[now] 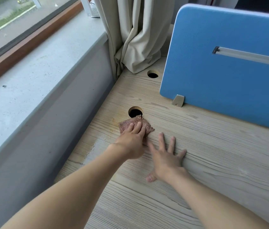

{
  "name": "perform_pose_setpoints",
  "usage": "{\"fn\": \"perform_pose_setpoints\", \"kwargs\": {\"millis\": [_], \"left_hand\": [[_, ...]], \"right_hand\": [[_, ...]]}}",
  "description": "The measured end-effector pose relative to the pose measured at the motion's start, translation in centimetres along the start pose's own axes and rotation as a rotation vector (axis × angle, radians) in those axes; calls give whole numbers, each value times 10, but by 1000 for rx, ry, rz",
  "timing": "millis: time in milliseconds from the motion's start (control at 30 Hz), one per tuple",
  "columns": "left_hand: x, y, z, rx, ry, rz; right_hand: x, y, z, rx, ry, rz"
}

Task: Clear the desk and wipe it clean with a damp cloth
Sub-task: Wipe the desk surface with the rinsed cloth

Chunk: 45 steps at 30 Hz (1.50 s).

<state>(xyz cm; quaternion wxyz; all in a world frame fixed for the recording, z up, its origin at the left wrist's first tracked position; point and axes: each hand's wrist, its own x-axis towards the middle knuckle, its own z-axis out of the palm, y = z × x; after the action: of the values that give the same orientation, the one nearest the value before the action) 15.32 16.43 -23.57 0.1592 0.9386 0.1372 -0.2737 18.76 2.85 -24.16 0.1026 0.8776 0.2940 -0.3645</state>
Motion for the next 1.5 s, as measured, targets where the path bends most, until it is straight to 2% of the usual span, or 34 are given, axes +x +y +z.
{"fn": "perform_pose_setpoints", "kwargs": {"millis": [267, 567, 867, 1100, 1300, 1500], "left_hand": [[15, 6, -3, 93, -19, 47], [60, 31, -18, 179, 24, -15], [89, 26, -39, 243, 75, -76], [106, 16, -52, 235, 100, -129], [101, -12, -65, 220, 82, -245], [79, -13, -54, 157, 94, -243]], "right_hand": [[0, 0, -1, -6, -32, -2], [2, 3, 2, -17, -25, -16], [4, 3, 0, 15, -31, -21], [4, 3, -2, 22, -52, -21], [7, 3, -3, 15, -63, -23], [9, 0, -6, -2, -79, -16]]}}
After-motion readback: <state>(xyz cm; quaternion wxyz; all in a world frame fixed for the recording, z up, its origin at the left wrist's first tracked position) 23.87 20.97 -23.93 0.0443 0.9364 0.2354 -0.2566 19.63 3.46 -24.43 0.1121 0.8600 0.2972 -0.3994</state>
